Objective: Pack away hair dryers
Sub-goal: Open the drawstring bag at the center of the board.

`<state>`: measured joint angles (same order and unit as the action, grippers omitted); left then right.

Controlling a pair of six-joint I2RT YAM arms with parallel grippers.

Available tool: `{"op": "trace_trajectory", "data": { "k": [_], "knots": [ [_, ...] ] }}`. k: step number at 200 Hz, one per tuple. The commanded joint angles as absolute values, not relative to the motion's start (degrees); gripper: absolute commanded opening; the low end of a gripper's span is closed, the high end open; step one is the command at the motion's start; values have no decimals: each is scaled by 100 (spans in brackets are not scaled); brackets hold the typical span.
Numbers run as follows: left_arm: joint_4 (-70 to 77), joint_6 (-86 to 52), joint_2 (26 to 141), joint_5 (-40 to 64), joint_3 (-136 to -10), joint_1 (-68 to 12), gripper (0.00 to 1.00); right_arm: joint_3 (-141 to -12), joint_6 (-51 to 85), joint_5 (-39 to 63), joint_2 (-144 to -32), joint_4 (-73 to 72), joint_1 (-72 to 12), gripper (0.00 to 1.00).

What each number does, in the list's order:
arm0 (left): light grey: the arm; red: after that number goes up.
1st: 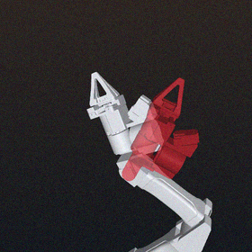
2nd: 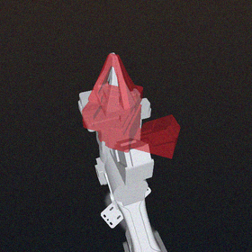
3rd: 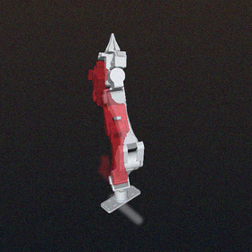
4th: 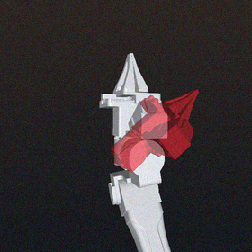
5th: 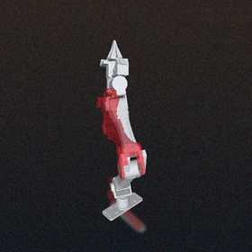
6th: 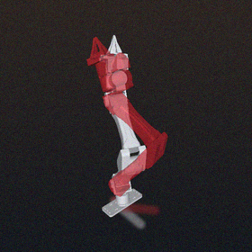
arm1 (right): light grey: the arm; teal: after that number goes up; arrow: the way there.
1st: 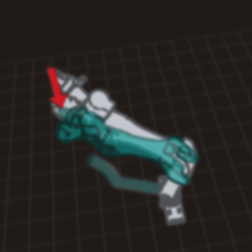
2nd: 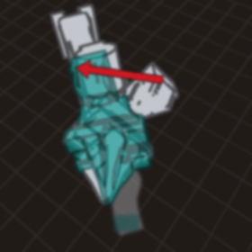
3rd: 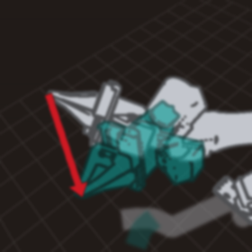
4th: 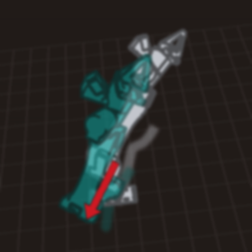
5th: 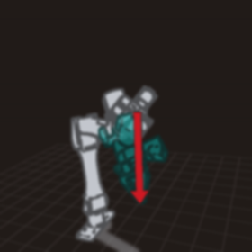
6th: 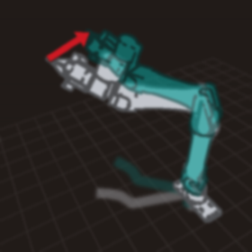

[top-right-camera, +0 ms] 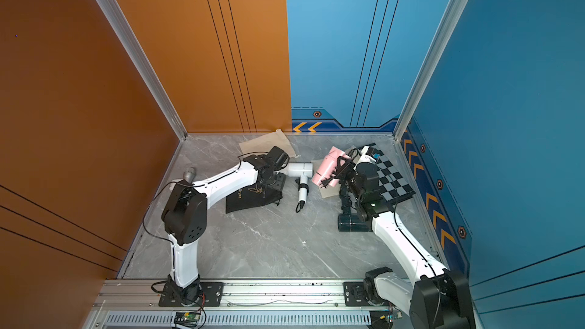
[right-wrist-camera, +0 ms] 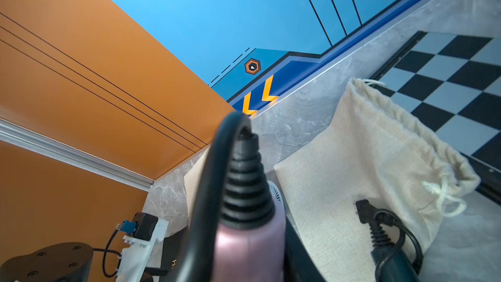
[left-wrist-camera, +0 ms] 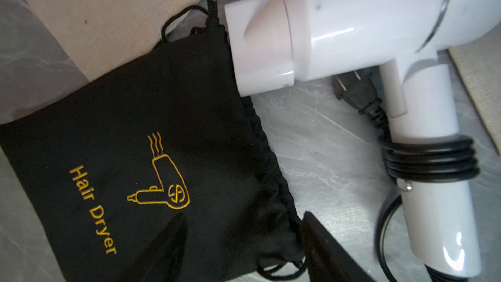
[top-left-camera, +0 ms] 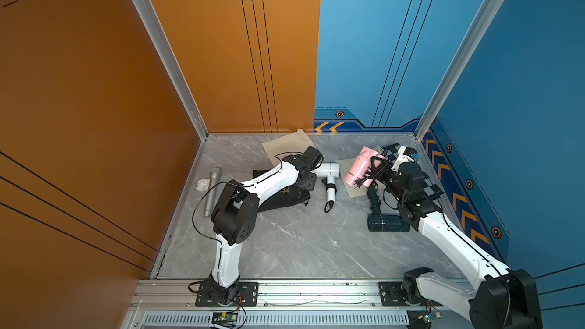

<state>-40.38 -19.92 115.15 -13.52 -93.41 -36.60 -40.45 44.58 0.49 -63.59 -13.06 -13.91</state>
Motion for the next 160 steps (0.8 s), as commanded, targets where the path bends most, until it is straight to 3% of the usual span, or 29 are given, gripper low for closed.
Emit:
{"op": "trace_trajectory", "data": {
  "k": [1,86,110,160],
  "knots": [
    [-4227,-1885,11775,-1539,-9713,-3554,67,-4018,4884,245,-6150,-1985,-1342,11],
    [-4312,-1881,12492,-1459,-10335,-3354,67,-4030,5036,462,-6292,-2231,-1351,11],
    [-4301,-1905,12628,-1452,-10448,-3322,55,-4044,5032,474,-6327,-2268,-1357,11],
    [-4315,-1916,12848,-1407,-10597,-3252,53,-4085,4889,501,-6346,-2217,-1394,11]
  ]
}}
